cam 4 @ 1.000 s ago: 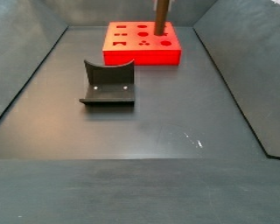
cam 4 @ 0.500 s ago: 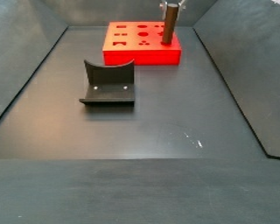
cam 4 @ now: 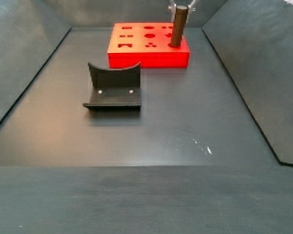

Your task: Insert the hexagon object.

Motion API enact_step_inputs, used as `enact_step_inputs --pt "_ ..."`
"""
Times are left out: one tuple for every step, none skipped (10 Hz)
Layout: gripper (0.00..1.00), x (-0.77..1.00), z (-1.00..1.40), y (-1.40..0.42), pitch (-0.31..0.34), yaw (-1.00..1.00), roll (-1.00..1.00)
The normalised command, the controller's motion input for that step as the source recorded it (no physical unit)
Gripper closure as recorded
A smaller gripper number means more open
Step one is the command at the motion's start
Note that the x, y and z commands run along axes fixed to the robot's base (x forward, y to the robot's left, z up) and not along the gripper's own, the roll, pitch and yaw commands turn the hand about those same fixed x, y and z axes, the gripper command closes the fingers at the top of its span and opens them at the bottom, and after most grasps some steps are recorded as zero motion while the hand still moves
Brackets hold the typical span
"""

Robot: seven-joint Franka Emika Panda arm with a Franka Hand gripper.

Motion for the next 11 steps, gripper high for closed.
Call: enact_step_inputs --pt "1.00 0.18 -0.16 0.01 -0.161 0.04 0.08" --pt "1.00 0.14 -0.15 0.00 -0.149 0.02 0.05" --pt "1.00 0.08 -0.28 0.00 -0.126 0.03 0.13" --pt "1.00 0.10 -0.30 0.00 -0.133 0.06 0.14" --pt "1.00 0.00 -0.35 0.00 -0.124 0.08 0.17" --pt "1.00 0.00 -0.37 0.00 -0.099 0.13 0.29" --pt "1.00 0.00 -0.49 0.00 -0.043 0.19 0.26" --pt "1.00 0.00 -0.61 0.00 0.024 0.14 0.21" --pt "1.00 0.00 -1.00 0.00 0.000 0.06 0.08" --pt "1.00 0.04 -1.00 0.00 0.000 0.01 0.08" --pt "1.00 0.04 -1.00 -0.01 0.003 0.01 0.10"
